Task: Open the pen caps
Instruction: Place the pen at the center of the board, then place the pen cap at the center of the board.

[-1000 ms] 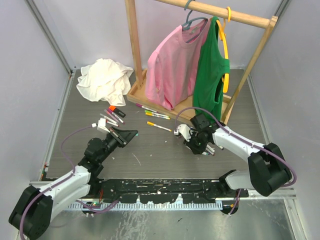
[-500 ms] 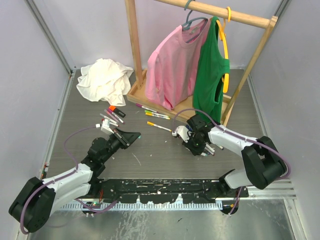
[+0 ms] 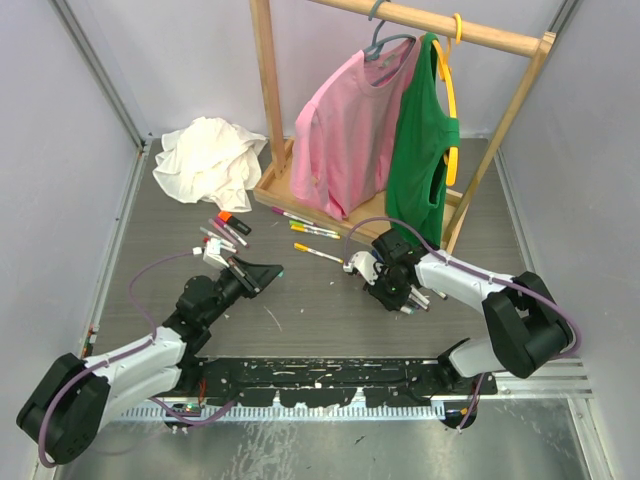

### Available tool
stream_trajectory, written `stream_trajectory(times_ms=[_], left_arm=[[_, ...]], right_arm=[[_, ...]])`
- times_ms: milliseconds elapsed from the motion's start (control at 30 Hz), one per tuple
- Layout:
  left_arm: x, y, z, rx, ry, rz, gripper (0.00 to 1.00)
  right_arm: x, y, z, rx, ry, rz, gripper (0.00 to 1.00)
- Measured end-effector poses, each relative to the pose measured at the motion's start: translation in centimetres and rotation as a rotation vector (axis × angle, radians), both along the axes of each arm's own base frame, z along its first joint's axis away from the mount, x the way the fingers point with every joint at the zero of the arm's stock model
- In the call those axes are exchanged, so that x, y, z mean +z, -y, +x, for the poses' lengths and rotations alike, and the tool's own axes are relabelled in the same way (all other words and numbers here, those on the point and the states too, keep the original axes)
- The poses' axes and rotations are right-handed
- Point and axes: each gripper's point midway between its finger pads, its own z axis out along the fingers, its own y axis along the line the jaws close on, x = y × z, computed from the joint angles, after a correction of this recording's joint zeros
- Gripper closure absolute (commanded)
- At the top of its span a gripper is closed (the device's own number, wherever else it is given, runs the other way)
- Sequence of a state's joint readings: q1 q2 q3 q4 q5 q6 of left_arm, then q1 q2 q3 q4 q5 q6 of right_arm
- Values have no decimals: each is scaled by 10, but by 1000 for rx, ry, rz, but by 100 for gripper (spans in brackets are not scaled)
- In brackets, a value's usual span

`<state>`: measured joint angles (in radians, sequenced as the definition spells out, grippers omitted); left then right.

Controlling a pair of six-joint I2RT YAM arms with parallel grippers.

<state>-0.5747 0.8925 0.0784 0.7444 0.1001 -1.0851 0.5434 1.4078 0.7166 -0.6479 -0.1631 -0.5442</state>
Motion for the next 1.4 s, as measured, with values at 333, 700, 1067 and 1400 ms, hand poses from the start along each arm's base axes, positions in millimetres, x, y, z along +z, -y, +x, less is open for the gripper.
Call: stream_trajectory(times_ms=[333,700,1067,1400], left_arm=[[0,4,-4,-13,1,0,100],[-8,35,-14,-52,-38,65,100],[-42,76,14,6,-212,243,100],[-78,124,20,27,-394,371,100]], right_arm=[[0,0,0,1,0,-1,68],[3,-1,1,2,12,5,61],[34,-9,10,-1,122,100,55],[58,6,30,-90,231,144,52]])
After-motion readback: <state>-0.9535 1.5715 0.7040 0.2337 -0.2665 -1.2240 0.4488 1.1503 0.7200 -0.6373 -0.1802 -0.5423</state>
